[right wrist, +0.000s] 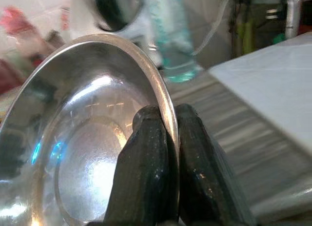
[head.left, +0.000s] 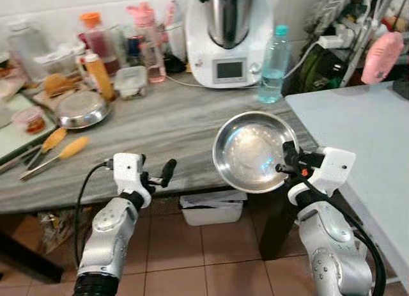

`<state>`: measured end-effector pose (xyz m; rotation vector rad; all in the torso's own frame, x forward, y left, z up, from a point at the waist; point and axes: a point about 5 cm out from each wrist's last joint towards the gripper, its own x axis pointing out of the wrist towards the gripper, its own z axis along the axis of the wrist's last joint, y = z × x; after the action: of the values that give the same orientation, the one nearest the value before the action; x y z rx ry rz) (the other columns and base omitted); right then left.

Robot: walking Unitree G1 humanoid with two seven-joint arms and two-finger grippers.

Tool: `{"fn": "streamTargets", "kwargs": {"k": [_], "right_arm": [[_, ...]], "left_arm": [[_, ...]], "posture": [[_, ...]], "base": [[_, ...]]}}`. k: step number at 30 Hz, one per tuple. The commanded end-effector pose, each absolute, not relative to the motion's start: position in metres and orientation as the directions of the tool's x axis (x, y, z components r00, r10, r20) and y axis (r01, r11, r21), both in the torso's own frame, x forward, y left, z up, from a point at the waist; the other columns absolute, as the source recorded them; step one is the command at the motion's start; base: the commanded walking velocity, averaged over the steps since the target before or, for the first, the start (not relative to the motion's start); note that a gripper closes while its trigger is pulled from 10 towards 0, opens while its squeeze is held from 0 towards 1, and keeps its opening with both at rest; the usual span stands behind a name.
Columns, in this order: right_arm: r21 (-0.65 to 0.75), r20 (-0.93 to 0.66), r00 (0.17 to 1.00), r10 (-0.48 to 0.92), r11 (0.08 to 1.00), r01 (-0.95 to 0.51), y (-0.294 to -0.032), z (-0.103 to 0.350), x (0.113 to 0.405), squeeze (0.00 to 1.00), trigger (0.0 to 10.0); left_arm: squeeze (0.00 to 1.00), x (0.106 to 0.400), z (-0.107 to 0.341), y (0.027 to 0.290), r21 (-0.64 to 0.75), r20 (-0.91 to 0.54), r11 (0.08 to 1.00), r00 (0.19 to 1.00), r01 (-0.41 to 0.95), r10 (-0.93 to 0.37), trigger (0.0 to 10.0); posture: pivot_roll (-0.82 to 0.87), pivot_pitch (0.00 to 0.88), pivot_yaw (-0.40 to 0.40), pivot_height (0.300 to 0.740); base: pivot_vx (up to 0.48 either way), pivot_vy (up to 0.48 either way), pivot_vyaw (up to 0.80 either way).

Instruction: Setting the table

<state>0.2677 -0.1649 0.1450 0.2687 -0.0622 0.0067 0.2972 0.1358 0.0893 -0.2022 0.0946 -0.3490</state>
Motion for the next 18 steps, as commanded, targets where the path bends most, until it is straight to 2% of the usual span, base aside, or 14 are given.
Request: {"fn": "streamTargets", "kwargs": {"k": [1, 8, 18], "right_arm": [[0.281, 0.084, 0.996, 0.02, 0.959, -0.043, -0.156, 0.15, 0.27, 0.0, 10.0], [0.292, 0.078, 0.996, 0.033, 0.955, -0.054, -0.151, 0.148, 0.27, 0.0, 10.0], [0.316, 0.065, 0.996, 0.056, 0.946, -0.074, -0.144, 0.145, 0.274, 0.0, 10.0]], "left_arm": [[0.0, 0.297, 0.095, 0.148, -0.197, -0.035, 0.928, 0.944, 0.315, -0.328, 10.0], [0.0, 0.29, 0.096, 0.15, -0.182, -0.028, 0.918, 0.931, 0.354, -0.364, 10.0], [0.0, 0.264, 0.097, 0.171, -0.138, -0.077, 0.868, 0.869, 0.477, -0.489, 10.0]], "posture": [[-0.1, 0.022, 0.065, 0.74], [-0.09, 0.024, 0.064, 0.74], [-0.06, 0.035, 0.069, 0.74]], "base": [[0.0, 0.0, 0.0], [0.0, 0.0, 0.0], [0.0, 0.0, 0.0]]}}
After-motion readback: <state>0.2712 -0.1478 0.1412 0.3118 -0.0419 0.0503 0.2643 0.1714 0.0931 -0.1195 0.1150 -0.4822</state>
